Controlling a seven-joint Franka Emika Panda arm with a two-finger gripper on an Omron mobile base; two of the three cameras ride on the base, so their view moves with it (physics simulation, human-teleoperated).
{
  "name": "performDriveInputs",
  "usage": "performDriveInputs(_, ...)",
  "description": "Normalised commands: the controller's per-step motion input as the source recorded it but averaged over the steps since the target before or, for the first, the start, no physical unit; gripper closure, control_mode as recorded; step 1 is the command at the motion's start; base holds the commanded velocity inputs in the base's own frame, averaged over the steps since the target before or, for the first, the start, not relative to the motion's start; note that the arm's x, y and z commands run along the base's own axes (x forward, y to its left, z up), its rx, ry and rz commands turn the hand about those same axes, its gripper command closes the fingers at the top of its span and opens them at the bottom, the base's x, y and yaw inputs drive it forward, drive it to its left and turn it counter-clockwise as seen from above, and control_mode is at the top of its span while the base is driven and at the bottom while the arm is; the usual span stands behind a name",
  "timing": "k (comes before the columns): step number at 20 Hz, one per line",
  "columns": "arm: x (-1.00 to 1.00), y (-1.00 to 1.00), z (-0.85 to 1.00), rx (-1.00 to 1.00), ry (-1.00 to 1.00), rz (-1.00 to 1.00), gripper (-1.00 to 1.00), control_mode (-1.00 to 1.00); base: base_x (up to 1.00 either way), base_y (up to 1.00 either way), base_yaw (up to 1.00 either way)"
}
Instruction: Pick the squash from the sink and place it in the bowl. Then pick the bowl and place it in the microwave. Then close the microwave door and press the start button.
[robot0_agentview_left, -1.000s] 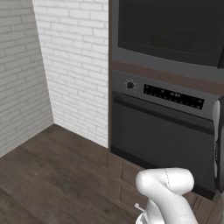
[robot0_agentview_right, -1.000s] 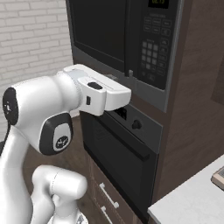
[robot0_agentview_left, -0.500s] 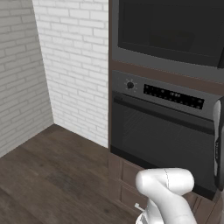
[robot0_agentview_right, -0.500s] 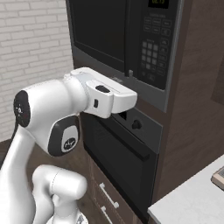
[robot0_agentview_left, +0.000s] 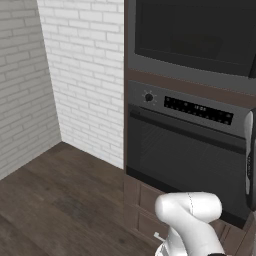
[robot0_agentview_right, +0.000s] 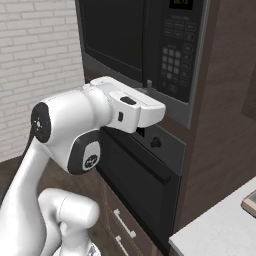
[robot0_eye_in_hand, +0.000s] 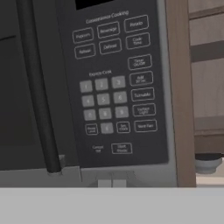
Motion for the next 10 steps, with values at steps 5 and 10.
performDriveInputs(5,0.22,-0.10,0.00,0.00,0.00,0.00,1.00,-1.00,0.00,0.00,0.00)
performDriveInputs(10,0.18,-0.17,-0.04,0.00,0.00,0.00,1.00,-1.00,0.00,0.00,0.00)
